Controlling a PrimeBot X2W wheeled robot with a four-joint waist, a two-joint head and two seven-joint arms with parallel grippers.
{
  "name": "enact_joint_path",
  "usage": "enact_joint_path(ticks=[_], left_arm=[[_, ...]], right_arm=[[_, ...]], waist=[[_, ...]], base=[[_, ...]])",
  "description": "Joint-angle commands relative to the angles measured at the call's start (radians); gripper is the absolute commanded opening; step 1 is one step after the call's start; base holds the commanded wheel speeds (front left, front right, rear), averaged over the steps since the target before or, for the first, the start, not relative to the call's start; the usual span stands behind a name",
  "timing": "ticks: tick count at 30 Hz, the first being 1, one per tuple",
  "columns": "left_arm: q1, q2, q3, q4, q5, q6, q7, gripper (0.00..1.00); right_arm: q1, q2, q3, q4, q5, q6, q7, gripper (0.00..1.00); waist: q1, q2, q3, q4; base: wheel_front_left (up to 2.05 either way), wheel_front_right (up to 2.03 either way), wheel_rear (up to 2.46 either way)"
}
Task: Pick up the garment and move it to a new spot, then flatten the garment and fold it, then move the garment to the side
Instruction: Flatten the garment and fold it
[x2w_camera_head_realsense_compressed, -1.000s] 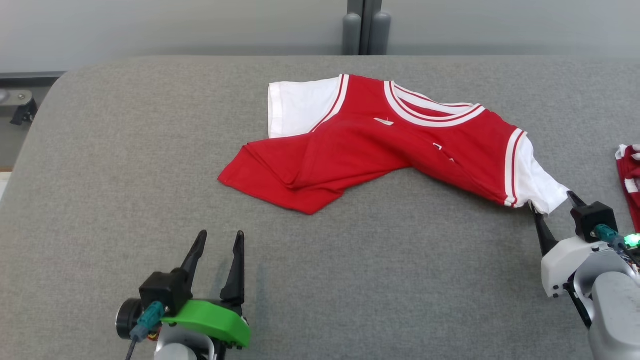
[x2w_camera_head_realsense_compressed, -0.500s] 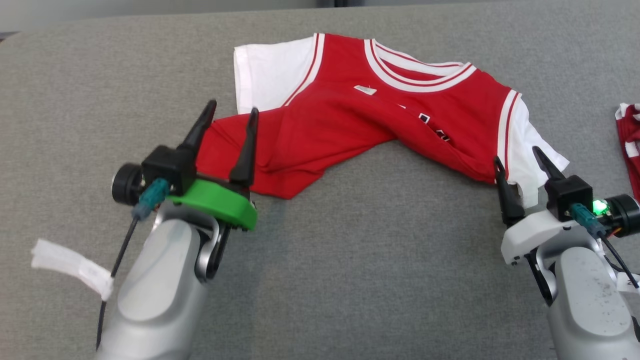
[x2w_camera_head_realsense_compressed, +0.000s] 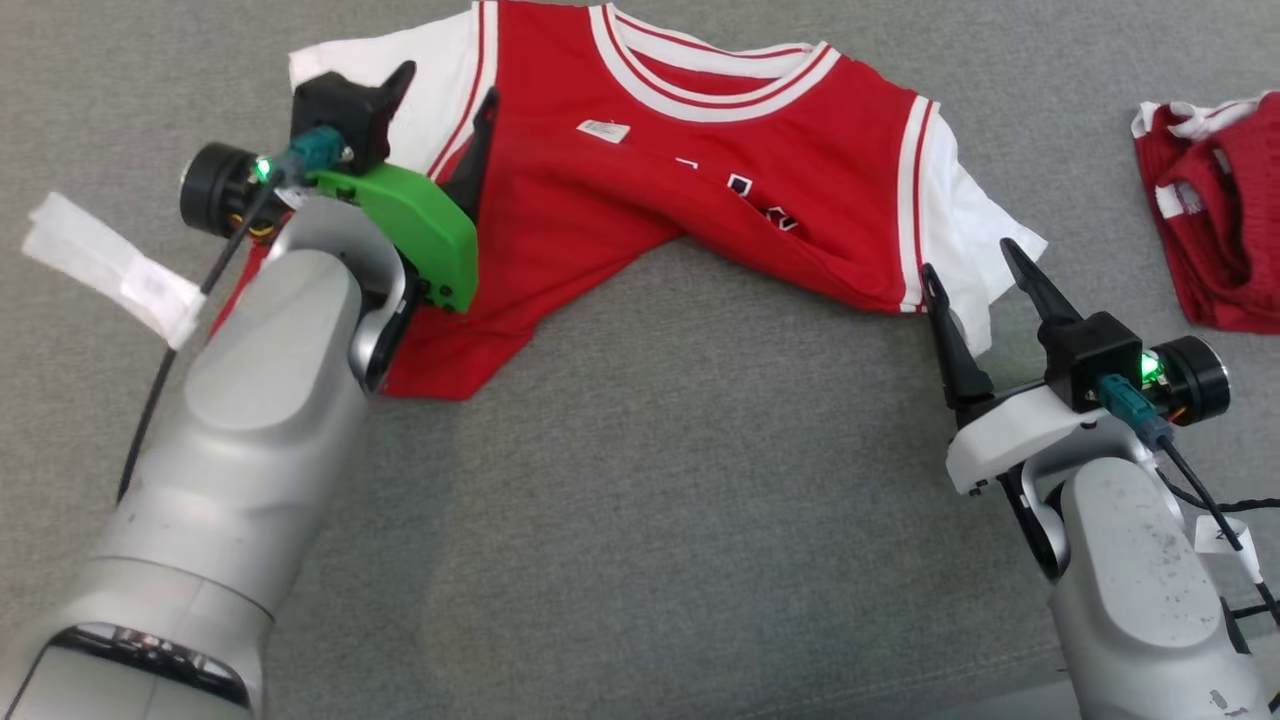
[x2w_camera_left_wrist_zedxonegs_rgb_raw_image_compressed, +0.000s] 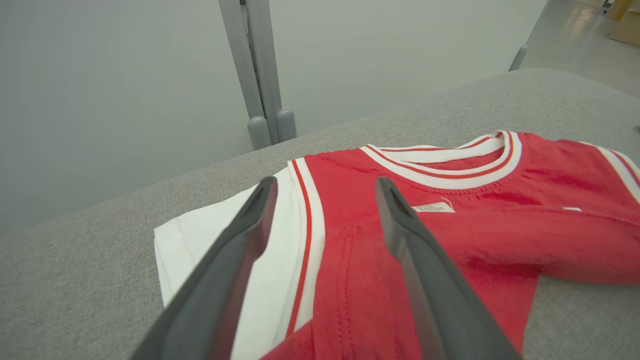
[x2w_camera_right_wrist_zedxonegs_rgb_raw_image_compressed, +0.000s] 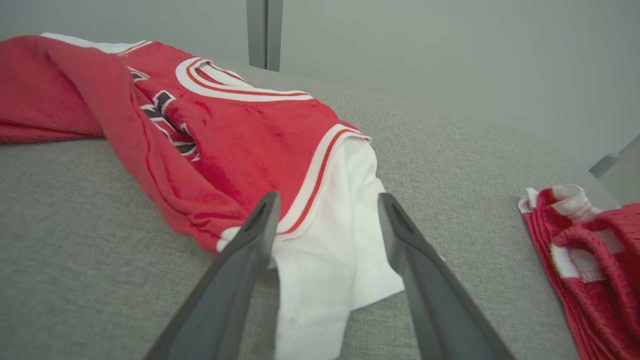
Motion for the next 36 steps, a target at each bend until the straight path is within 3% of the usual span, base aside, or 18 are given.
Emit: enact_joint_path(ticks=[1, 10, 29, 30, 32, 36], left_arm=[[-0.033, 0.012, -0.008, 0.025, -0.012, 0.000, 0.011, 1.00], [-0.102, 0.018, -0.115, 0.150, -0.053, 0.000, 0.095, 1.00], [-0.072, -0.025, -0.272, 0.245, -0.089, -0.001, -0.002, 0.98], [-0.071, -0.026, -0.278, 0.246, -0.095, -0.001, 0.001, 0.80], [-0.069, -0.023, -0.296, 0.245, -0.112, 0.000, 0.005, 0.00], [-0.073, -0.014, -0.322, 0.237, -0.135, 0.000, -0.006, 0.00]], right_arm=[[-0.010, 0.000, 0.009, -0.003, 0.013, -0.002, -0.005, 1.00], [-0.017, 0.000, 0.038, -0.001, 0.037, -0.002, -0.005, 1.00], [-0.030, -0.001, 0.048, 0.022, 0.025, -0.002, -0.005, 1.00], [-0.030, -0.001, 0.049, 0.023, 0.025, -0.002, -0.005, 1.00], [-0.030, -0.001, 0.048, 0.027, 0.025, -0.002, -0.005, 1.00], [-0.026, -0.001, 0.042, 0.032, 0.024, -0.002, -0.005, 1.00]], waist=[[0.0000, 0.0000, 0.036, -0.041], [0.0000, 0.0000, 0.045, -0.064], [0.0000, 0.0000, 0.045, -0.047], [0.0000, 0.0000, 0.045, -0.047], [0.0000, 0.0000, 0.042, -0.046], [0.0000, 0.0000, 0.036, -0.040]], base=[[0.00, 0.00, 0.00], [0.00, 0.00, 0.00], [0.00, 0.00, 0.00], [0.00, 0.00, 0.00], [0.00, 0.00, 0.00], [0.00, 0.00, 0.00]])
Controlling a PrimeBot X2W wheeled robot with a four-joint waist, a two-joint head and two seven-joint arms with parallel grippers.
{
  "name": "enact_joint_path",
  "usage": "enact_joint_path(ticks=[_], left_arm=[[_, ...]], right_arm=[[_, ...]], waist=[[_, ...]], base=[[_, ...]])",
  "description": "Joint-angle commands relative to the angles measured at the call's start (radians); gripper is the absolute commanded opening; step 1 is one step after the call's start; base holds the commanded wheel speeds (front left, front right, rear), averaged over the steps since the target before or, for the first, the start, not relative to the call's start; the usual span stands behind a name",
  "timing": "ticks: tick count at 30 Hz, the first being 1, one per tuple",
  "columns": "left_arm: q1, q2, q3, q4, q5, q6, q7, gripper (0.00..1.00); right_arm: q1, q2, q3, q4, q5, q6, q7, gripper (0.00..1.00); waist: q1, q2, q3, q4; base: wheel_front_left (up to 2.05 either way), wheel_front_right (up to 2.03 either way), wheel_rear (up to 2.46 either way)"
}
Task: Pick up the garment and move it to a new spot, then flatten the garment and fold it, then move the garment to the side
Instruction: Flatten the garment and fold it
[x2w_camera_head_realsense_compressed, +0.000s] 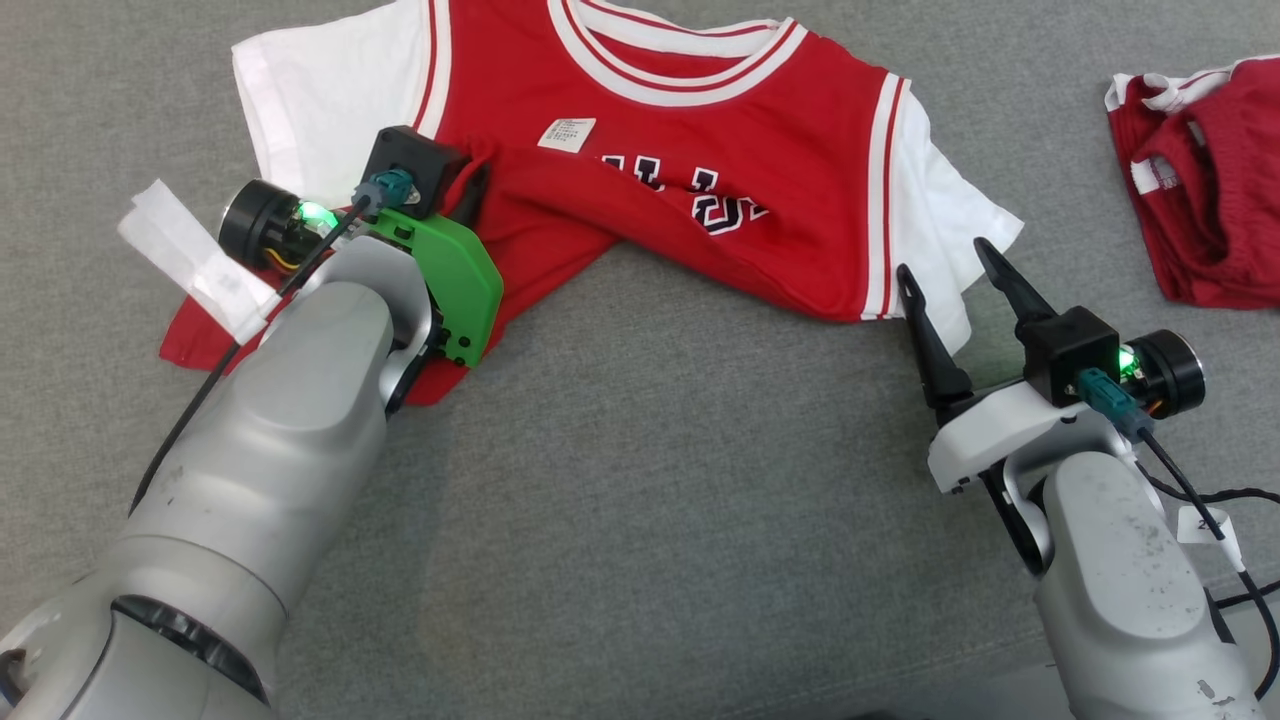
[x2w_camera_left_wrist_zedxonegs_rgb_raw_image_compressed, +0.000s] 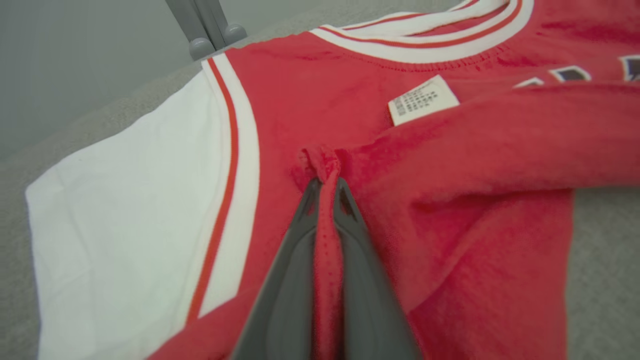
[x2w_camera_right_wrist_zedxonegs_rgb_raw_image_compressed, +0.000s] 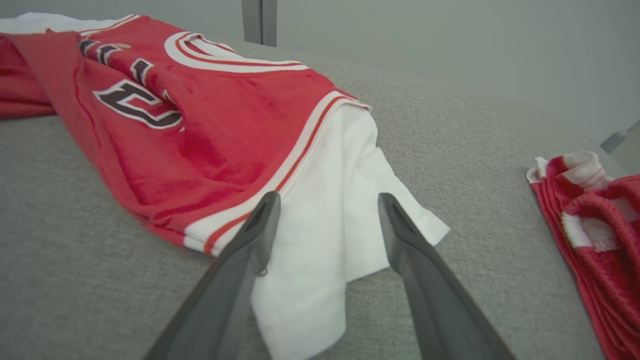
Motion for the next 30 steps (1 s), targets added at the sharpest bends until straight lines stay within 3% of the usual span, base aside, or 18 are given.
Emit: enact_joint_path(ticks=[1, 10, 14, 18, 29, 30], left_arm=[[0.009, 0.008, -0.005, -0.004, -0.008, 0.000, -0.019, 0.00], [-0.046, 0.020, 0.018, -0.057, 0.014, 0.022, -0.121, 0.00], [-0.022, 0.062, 0.092, -0.213, 0.065, 0.075, -0.121, 0.00], [0.048, 0.097, 0.168, -0.360, 0.135, 0.099, -0.121, 0.00], [0.350, 0.107, 0.261, -0.538, 0.253, 0.036, -0.121, 0.00], [0.390, 0.101, 0.270, -0.550, 0.257, 0.032, -0.121, 0.06]], right_arm=[[-0.001, -0.002, -0.004, 0.005, -0.005, -0.002, -0.005, 1.00], [0.026, -0.002, -0.031, 0.025, -0.016, -0.002, -0.005, 1.00], [0.035, -0.002, -0.037, 0.030, -0.012, -0.002, -0.005, 1.00], [0.057, -0.003, -0.040, 0.039, -0.003, -0.002, -0.005, 1.00], [0.116, -0.003, -0.040, 0.061, 0.022, -0.002, -0.005, 1.00], [0.121, -0.003, -0.040, 0.062, 0.024, -0.002, -0.005, 1.00]], waist=[[0.0000, 0.0000, -0.006, 0.006], [0.0000, 0.0000, -0.070, 0.056], [0.0000, 0.0000, -0.110, 0.084], [0.0000, 0.0000, -0.156, 0.107], [0.0000, 0.0000, -0.256, 0.145], [0.0000, 0.0000, -0.263, 0.147]], base=[[0.00, 0.00, 0.00], [0.00, 0.00, 0.00], [0.00, 0.00, 0.00], [0.00, 0.00, 0.00], [0.00, 0.00, 0.00], [0.00, 0.00, 0.00]])
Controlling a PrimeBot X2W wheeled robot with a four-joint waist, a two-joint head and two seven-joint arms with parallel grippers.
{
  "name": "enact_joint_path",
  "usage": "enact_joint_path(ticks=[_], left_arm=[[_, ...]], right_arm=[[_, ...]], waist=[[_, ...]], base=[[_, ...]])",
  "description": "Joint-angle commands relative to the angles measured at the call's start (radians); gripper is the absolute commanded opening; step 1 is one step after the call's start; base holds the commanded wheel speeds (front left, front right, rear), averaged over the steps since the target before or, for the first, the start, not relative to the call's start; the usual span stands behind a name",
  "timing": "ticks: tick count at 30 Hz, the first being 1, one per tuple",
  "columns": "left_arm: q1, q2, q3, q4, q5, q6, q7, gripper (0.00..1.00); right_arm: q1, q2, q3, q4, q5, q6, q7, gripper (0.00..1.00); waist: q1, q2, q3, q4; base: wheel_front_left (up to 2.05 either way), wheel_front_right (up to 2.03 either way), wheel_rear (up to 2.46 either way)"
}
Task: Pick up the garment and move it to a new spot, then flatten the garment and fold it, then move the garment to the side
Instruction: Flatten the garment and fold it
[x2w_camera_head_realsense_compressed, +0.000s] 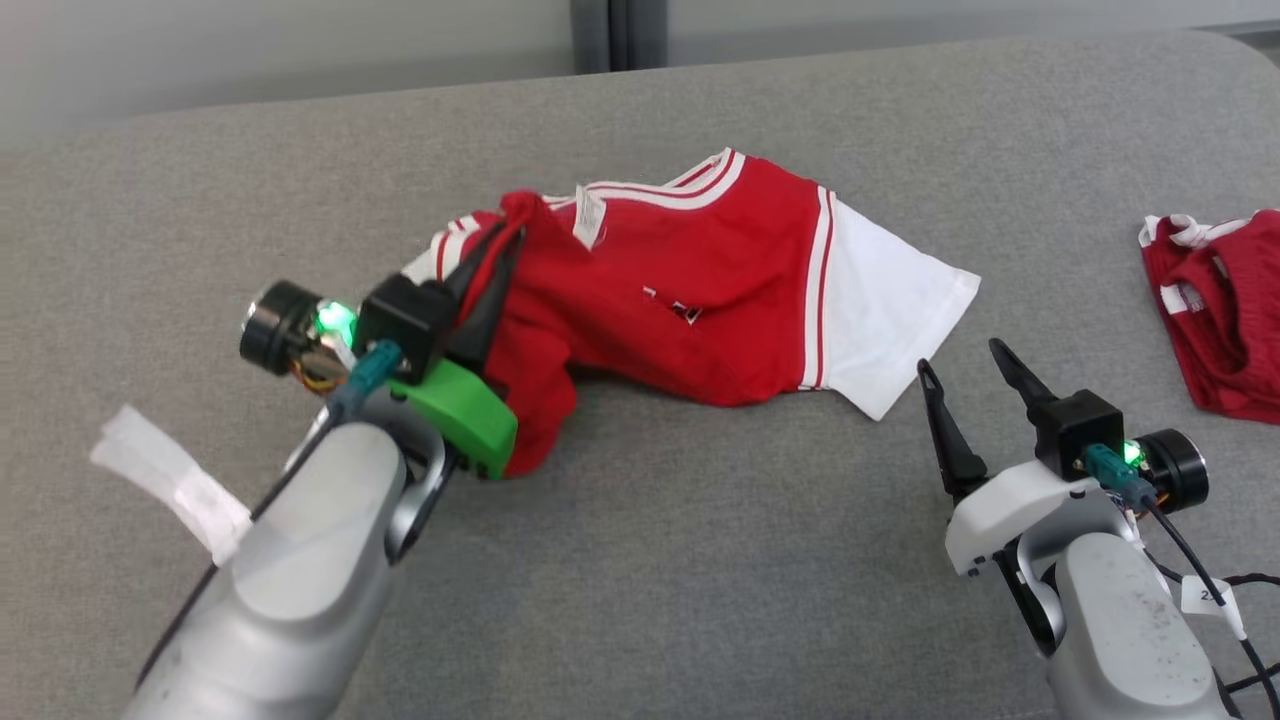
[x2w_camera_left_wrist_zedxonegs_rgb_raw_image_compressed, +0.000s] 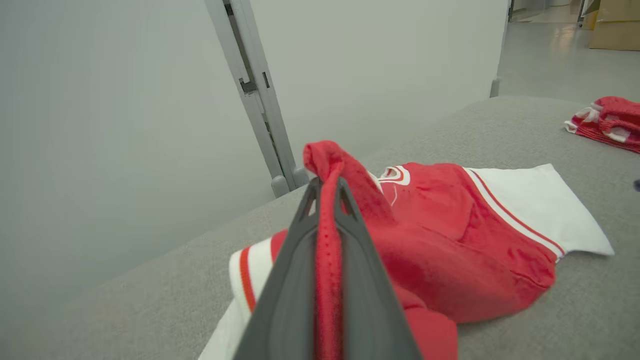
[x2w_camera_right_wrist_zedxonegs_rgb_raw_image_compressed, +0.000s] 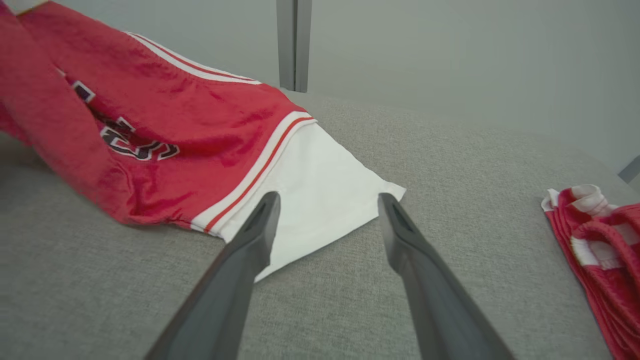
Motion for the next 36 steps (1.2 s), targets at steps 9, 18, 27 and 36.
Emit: enact_joint_path(ticks=[9, 18, 27, 36], left_arm=[[0.309, -0.055, -0.002, -0.104, 0.025, -0.035, -0.001, 1.00], [0.369, -0.044, 0.019, -0.166, -0.034, -0.035, -0.001, 1.00], [0.288, -0.043, 0.144, -0.041, -0.027, -0.035, -0.001, 1.00], [0.172, -0.018, 0.022, 0.169, -0.136, -0.035, 0.010, 1.00]], right_arm=[[0.064, -0.003, -0.017, 0.008, 0.000, -0.002, -0.005, 1.00], [0.058, -0.003, -0.020, 0.015, -0.004, -0.002, -0.005, 1.00], [0.026, -0.004, 0.006, 0.012, 0.004, -0.002, -0.005, 1.00], [0.007, -0.003, -0.001, 0.017, -0.011, -0.002, -0.005, 1.00]], waist=[[0.0000, 0.0000, -0.063, 0.037], [0.0000, 0.0000, -0.074, 0.059], [0.0000, 0.0000, -0.038, 0.049], [0.0000, 0.0000, 0.007, 0.025]], base=[[0.00, 0.00, 0.00], [0.00, 0.00, 0.00], [0.00, 0.00, 0.00], [0.00, 0.00, 0.00]])
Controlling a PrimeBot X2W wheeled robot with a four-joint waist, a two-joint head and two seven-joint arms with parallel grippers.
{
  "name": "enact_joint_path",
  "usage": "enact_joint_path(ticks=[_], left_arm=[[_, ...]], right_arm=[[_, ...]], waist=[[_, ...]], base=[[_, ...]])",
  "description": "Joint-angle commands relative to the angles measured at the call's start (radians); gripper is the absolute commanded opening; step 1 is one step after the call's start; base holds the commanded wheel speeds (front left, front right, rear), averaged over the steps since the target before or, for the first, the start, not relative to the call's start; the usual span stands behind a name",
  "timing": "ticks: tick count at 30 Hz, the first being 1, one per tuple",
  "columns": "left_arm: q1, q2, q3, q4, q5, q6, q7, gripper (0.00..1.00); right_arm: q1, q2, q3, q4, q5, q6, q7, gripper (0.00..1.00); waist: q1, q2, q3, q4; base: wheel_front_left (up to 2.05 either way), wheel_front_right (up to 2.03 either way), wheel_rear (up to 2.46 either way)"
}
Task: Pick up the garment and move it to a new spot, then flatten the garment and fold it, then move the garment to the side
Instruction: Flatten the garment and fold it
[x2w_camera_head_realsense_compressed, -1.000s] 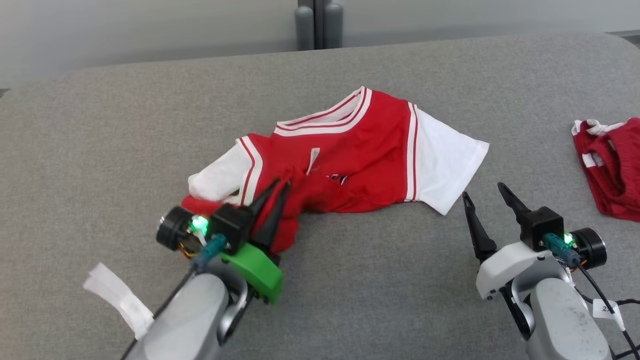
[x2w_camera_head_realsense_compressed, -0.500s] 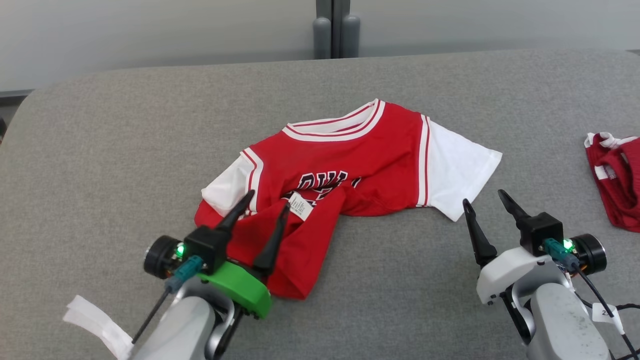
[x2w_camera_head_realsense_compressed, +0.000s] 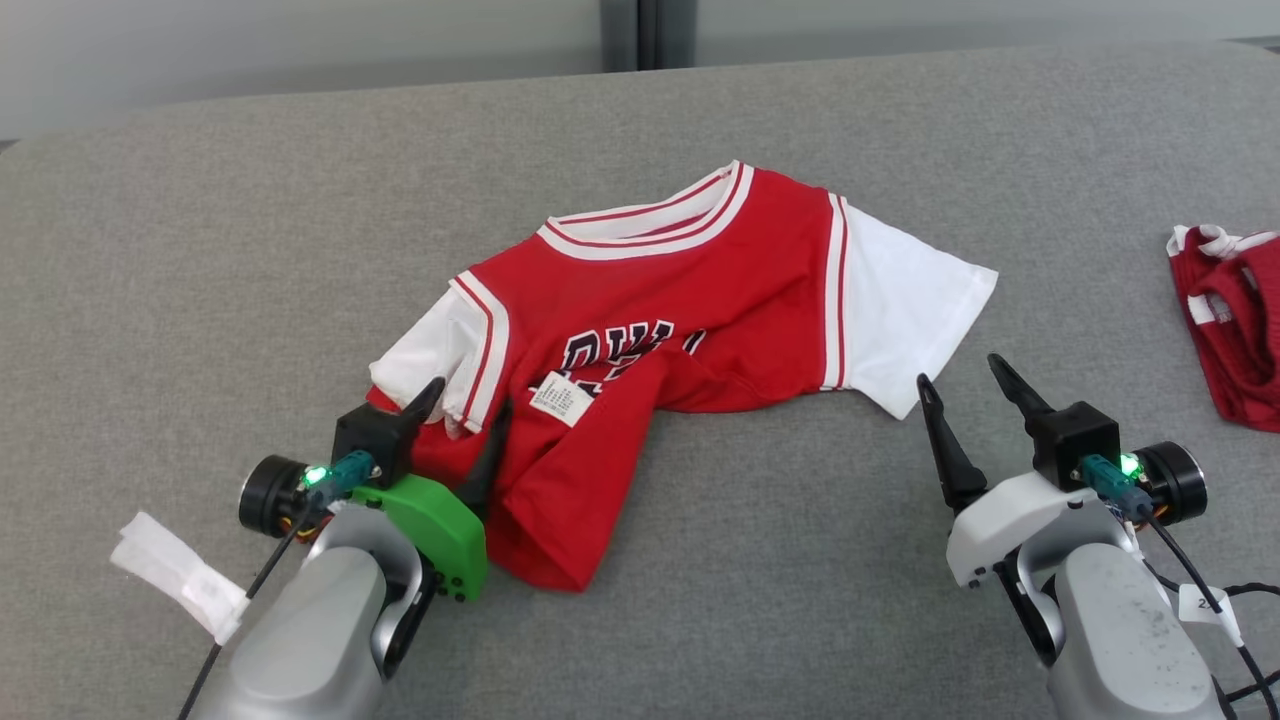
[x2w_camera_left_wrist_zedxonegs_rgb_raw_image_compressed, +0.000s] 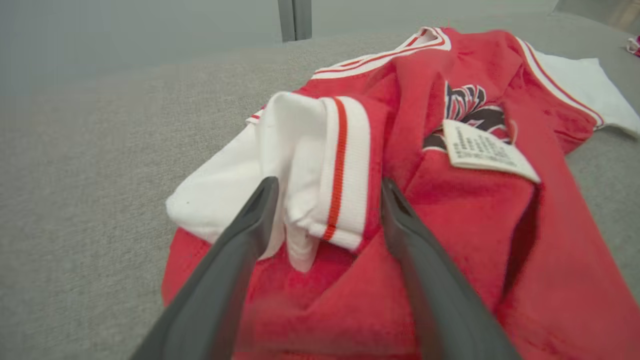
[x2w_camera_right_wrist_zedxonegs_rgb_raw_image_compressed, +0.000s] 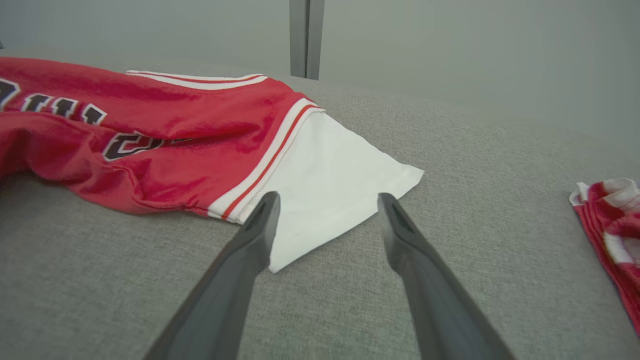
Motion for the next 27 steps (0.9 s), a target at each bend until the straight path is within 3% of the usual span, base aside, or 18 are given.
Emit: enact_joint_path(ticks=[1, 2, 3, 4, 5, 12, 22, 27], left_arm=[[-0.023, -0.007, -0.022, 0.025, -0.019, 0.000, 0.006, 1.00], [-0.034, -0.011, -0.041, 0.041, -0.035, 0.000, 0.012, 1.00], [-0.047, -0.011, -0.062, 0.056, -0.052, 0.000, 0.017, 0.53], [-0.057, -0.011, -0.078, 0.064, -0.065, 0.000, 0.016, 0.18], [-0.068, -0.008, -0.093, 0.073, -0.085, 0.000, 0.015, 0.00], [-0.164, 0.043, -0.129, 0.085, -0.119, 0.000, -0.007, 0.00], [-0.302, 0.122, 0.038, -0.084, 0.023, 0.065, -0.012, 0.00], [-0.351, 0.135, 0.099, -0.108, 0.084, 0.062, -0.012, 0.00]], right_arm=[[-0.011, -0.003, -0.002, 0.002, -0.007, -0.002, -0.005, 1.00], [-0.012, -0.003, -0.002, 0.002, -0.006, -0.002, -0.005, 1.00], [-0.012, -0.003, -0.002, 0.003, -0.006, -0.002, -0.005, 1.00], [-0.013, -0.003, -0.002, 0.003, -0.005, -0.002, -0.005, 1.00], [-0.013, -0.003, -0.002, 0.003, -0.003, -0.002, -0.005, 1.00], [-0.012, -0.004, -0.007, -0.001, 0.006, -0.002, -0.005, 1.00], [-0.012, -0.003, -0.008, -0.011, 0.014, -0.002, -0.005, 1.00], [-0.022, -0.003, -0.004, -0.010, 0.012, -0.002, -0.005, 1.00]], waist=[[0.0000, 0.0000, 0.010, -0.009], [0.0000, 0.0000, 0.012, -0.010], [0.0000, 0.0000, 0.013, -0.011], [0.0000, 0.0000, 0.013, -0.012], [0.0000, 0.0000, 0.013, -0.013], [0.0000, 0.0000, 0.003, -0.013], [0.0000, 0.0000, 0.009, -0.020], [0.0000, 0.0000, 0.018, -0.034]], base=[[0.00, 0.00, 0.00], [0.00, 0.00, 0.00], [0.00, 0.00, 0.00], [0.00, 0.00, 0.00], [0.00, 0.00, 0.00], [0.00, 0.00, 0.00], [0.00, 0.00, 0.00], [0.00, 0.00, 0.00]])
